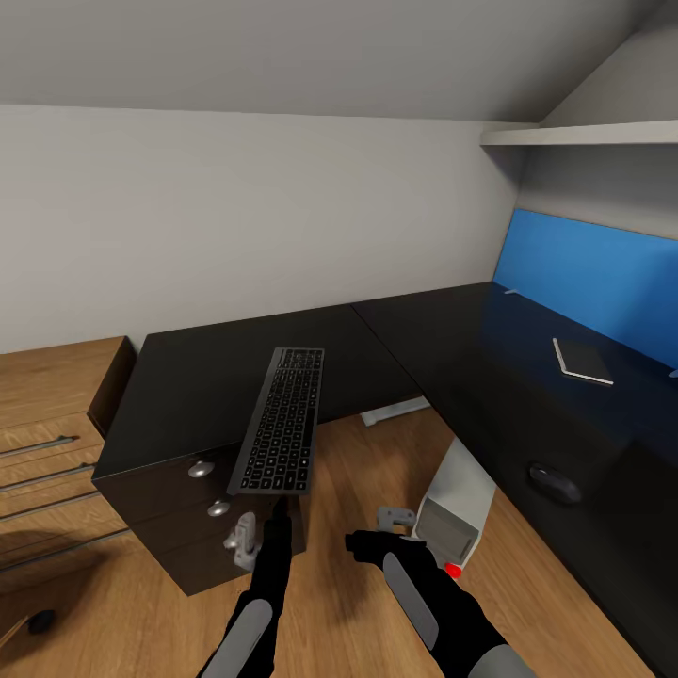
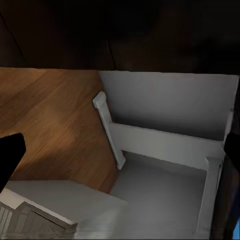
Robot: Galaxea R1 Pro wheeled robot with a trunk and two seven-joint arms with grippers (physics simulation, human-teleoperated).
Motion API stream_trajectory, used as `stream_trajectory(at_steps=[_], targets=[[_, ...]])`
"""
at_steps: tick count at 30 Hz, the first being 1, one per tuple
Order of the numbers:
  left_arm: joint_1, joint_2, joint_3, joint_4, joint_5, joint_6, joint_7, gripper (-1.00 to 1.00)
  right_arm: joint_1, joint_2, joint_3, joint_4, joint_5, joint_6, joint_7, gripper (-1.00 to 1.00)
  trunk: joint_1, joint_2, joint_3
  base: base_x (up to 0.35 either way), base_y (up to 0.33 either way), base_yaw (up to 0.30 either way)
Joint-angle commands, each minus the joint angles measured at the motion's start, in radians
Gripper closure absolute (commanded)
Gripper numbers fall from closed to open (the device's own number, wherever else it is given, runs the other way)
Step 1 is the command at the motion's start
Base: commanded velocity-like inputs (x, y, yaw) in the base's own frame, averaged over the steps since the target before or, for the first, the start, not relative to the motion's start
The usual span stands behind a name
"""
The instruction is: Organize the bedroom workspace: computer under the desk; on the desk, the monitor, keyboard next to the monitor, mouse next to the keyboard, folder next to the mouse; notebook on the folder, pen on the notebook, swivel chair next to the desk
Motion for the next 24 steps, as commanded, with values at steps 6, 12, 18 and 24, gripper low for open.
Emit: stream_trajectory(at_steps=[6,12,18,24], targets=[[0.033,0.009,-0.071,-0.076,-0.003,-0.008,0.001,-1.00,-0.001,-0.001,0.003,-0.002,-0.010,0.002,-0.010,-1.00,0.000,0.000,-0.001,0.000,0.000,0.000],[0.041,0.012,-0.087,-0.093,-0.005,-0.009,0.000,-1.00,-0.002,-0.001,0.003,-0.002,-0.009,0.002,-0.010,-1.00,0.000,0.000,-0.001,0.000,0.000,0.000],[0.042,0.014,-0.089,-0.095,-0.005,-0.009,-0.001,-1.00,-0.002,-0.001,0.003,-0.002,-0.006,0.002,-0.010,-1.00,0.000,0.000,-0.001,0.000,0.000,0.000],[0.044,0.014,-0.091,-0.104,-0.005,-0.009,-0.004,-1.00,-0.002,-0.001,0.003,-0.002,-0.006,0.002,-0.010,-1.00,0.000,0.000,-0.001,0.000,0.000,0.000]])
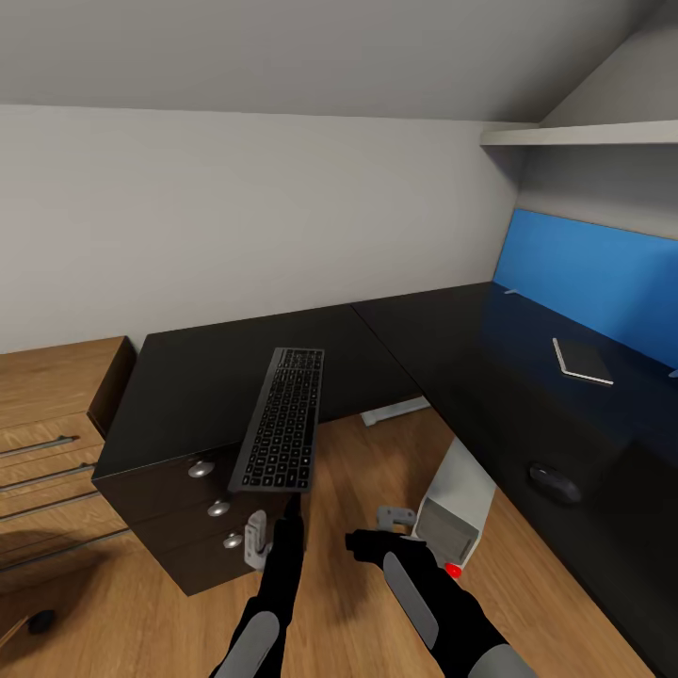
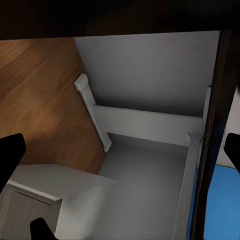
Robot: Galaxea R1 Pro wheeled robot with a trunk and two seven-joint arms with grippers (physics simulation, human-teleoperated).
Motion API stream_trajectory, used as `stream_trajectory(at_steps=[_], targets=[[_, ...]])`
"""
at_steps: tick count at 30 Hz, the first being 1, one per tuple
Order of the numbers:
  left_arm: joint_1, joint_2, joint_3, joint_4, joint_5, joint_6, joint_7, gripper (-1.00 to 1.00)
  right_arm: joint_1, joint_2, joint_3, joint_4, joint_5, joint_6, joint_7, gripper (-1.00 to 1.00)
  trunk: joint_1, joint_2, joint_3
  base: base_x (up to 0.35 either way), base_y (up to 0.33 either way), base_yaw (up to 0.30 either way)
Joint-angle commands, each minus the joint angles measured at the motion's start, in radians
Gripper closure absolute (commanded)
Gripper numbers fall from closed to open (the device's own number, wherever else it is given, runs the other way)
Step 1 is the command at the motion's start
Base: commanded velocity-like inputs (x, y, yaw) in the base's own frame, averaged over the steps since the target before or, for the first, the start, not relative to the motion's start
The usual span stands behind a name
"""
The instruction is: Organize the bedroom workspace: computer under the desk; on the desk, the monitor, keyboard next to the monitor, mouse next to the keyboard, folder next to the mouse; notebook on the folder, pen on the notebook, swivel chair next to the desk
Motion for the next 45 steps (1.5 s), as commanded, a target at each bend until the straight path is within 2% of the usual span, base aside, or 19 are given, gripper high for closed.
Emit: stream_trajectory(at_steps=[1,4,12,15,20,26,31,44,45], targets=[[0.000,0.000,-0.003,-0.002,0.002,-0.006,0.005,-1.00,-0.001,-0.001,0.003,-0.001,-0.010,0.002,-0.010,-1.00,0.000,0.000,-0.001,0.000,0.000,0.000],[0.002,0.001,-0.005,-0.007,0.001,-0.005,0.003,-1.00,-0.001,0.000,0.003,-0.001,-0.010,0.002,-0.010,-1.00,0.000,0.000,-0.001,0.000,0.000,0.000],[0.005,0.001,-0.052,-0.013,-0.001,-0.005,0.003,-1.00,-0.001,-0.001,0.003,-0.001,-0.010,0.003,-0.009,-1.00,0.000,0.000,-0.001,0.000,0.000,0.000],[0.005,0.001,-0.056,-0.012,-0.001,-0.005,0.005,-1.00,-0.001,-0.001,0.003,-0.005,-0.010,0.003,-0.009,-1.00,0.011,-0.021,-0.010,0.000,0.000,0.000],[0.009,0.023,-0.036,0.011,0.005,-0.004,-0.011,-1.00,-0.003,-0.001,-0.001,-0.028,-0.011,0.002,-0.008,-1.00,0.015,-0.028,-0.013,-0.009,0.000,0.000],[0.009,0.055,-0.036,0.045,0.005,-0.004,-0.011,-1.00,-0.003,-0.001,-0.001,-0.041,-0.011,0.002,-0.008,-1.00,0.015,-0.028,-0.013,-0.019,0.000,0.000],[0.009,0.055,-0.036,0.069,0.005,-0.004,-0.011,-1.00,-0.003,-0.001,-0.001,-0.041,-0.011,0.002,-0.008,-1.00,0.015,-0.028,-0.013,-0.019,0.000,0.000],[0.014,0.056,-0.036,0.064,0.004,-0.004,-0.005,-1.00,-0.003,0.000,-0.001,-0.041,-0.011,0.002,-0.008,-1.00,0.015,-0.028,-0.013,-0.021,0.000,0.000],[0.019,0.062,-0.036,0.065,0.004,-0.004,-0.004,-1.00,-0.006,0.000,-0.001,-0.040,-0.011,0.002,-0.008,-1.00,0.015,-0.028,-0.013,-0.070,0.000,0.000]])
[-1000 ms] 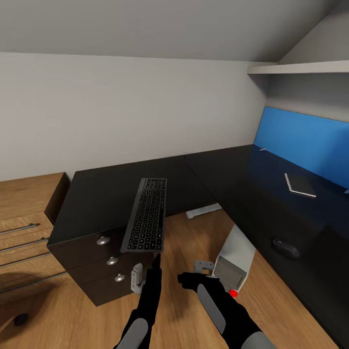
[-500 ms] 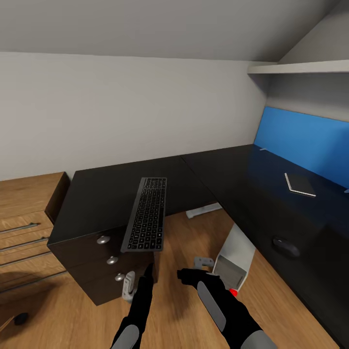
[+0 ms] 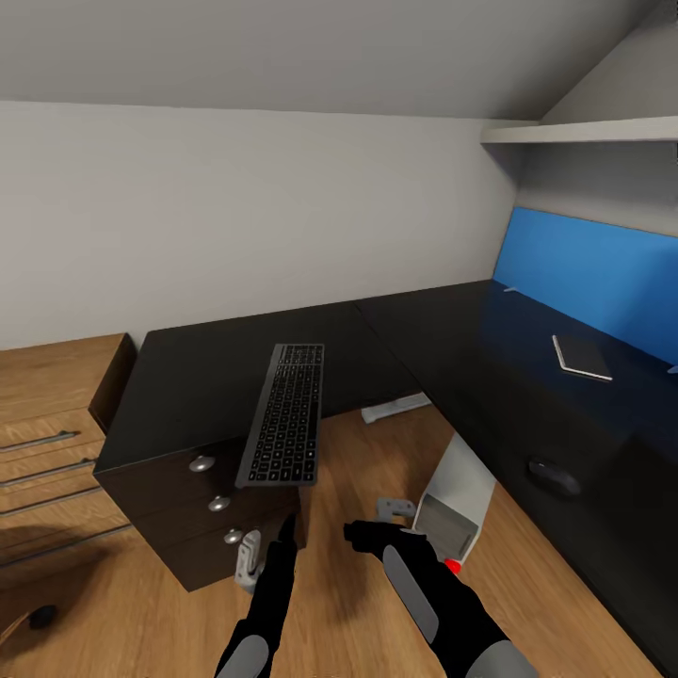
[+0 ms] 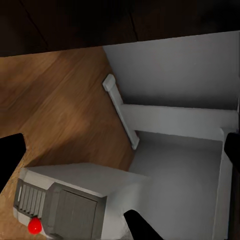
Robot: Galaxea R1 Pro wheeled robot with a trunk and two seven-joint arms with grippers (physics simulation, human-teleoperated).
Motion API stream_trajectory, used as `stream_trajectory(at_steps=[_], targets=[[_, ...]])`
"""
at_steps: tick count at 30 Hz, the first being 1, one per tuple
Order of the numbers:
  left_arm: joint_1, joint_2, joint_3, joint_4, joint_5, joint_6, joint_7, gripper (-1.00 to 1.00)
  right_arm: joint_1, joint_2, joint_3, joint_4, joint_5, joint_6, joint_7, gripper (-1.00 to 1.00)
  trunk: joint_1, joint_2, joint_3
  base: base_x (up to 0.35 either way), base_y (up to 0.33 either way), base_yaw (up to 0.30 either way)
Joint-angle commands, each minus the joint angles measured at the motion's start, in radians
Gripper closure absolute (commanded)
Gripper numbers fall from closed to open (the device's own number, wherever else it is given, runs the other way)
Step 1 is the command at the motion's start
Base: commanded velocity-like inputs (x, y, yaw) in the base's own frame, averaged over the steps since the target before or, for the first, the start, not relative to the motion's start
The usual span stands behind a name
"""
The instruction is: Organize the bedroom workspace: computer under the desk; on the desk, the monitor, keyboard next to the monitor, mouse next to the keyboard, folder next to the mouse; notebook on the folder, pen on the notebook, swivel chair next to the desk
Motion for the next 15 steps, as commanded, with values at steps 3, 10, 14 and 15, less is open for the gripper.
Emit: stream_trajectory(at_steps=[3,10,14,15], targets=[[0.016,0.018,-0.003,0.001,-0.002,-0.007,0.008,-1.00,-0.006,0.000,0.003,-0.002,-0.011,0.002,-0.010,-1.00,0.000,0.000,-0.001,-0.064,0.000,0.000],[0.037,0.024,0.001,-0.003,0.012,-0.012,0.010,-1.00,-0.011,0.001,0.007,-0.002,-0.011,0.001,-0.011,-1.00,0.000,0.000,-0.001,-0.019,0.000,0.000],[0.039,0.015,0.008,-0.020,0.020,-0.016,0.018,-1.00,-0.011,0.001,0.009,-0.002,-0.011,0.001,-0.011,-1.00,0.000,0.000,-0.001,-0.005,0.000,0.000],[0.040,0.014,0.009,-0.028,0.021,-0.016,0.020,-1.00,-0.011,0.001,0.010,-0.002,-0.011,0.001,-0.011,-1.00,0.000,0.000,-0.001,-0.003,0.000,0.000]])
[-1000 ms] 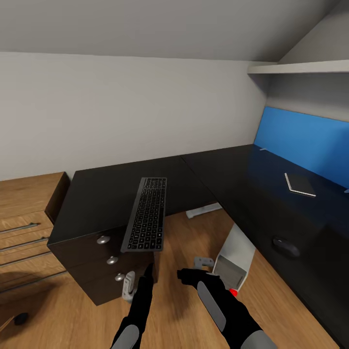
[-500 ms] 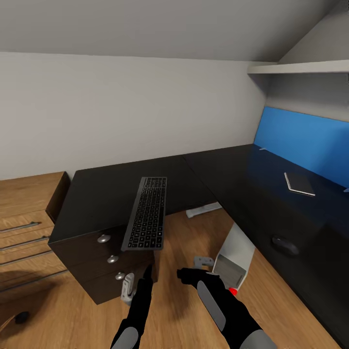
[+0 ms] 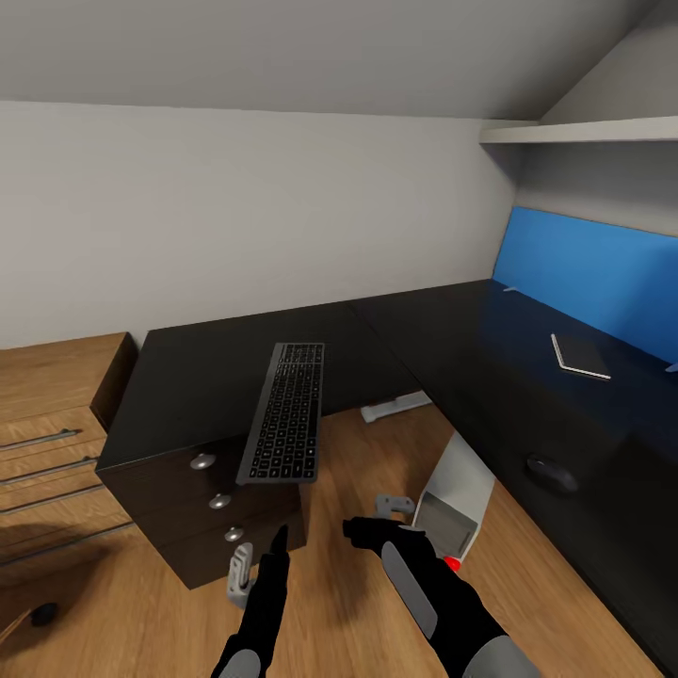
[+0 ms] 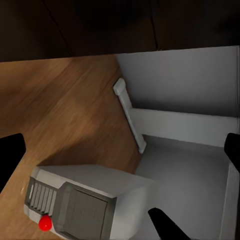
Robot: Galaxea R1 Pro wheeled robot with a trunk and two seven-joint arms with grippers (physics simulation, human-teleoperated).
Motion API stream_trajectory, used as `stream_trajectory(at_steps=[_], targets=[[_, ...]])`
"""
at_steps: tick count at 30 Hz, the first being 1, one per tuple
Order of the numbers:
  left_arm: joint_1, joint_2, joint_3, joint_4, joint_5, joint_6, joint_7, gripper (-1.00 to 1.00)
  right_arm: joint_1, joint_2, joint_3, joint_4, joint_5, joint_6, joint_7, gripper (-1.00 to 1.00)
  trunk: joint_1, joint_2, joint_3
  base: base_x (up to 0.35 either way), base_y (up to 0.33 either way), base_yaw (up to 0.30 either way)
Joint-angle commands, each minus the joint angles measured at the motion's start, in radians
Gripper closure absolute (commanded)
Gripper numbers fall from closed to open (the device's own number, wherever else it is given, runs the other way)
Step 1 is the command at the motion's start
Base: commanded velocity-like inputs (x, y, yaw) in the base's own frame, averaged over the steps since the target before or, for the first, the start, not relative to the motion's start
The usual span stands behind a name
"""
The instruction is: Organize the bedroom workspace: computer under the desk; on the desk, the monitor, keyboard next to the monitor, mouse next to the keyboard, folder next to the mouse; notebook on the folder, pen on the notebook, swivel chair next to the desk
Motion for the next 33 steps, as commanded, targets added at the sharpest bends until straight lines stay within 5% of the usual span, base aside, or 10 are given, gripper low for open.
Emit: stream_trajectory(at_steps=[1,20,33], targets=[[0.000,-0.001,-0.003,-0.016,0.000,-0.007,0.008,-1.00,-0.001,0.000,0.003,-0.001,-0.010,0.002,-0.010,-1.00,0.000,0.000,-0.001,-0.002,0.000,0.000],[0.000,-0.063,-0.008,-0.051,-0.003,-0.017,0.016,-1.00,-0.001,0.000,0.005,-0.001,-0.011,0.002,-0.008,-1.00,0.000,0.000,-0.001,0.000,0.000,0.000],[0.003,-0.068,-0.045,-0.061,-0.006,-0.173,-0.061,-1.00,-0.002,-0.002,0.002,-0.001,-0.011,0.002,-0.008,-1.00,0.000,0.000,-0.001,0.000,0.000,0.000]])
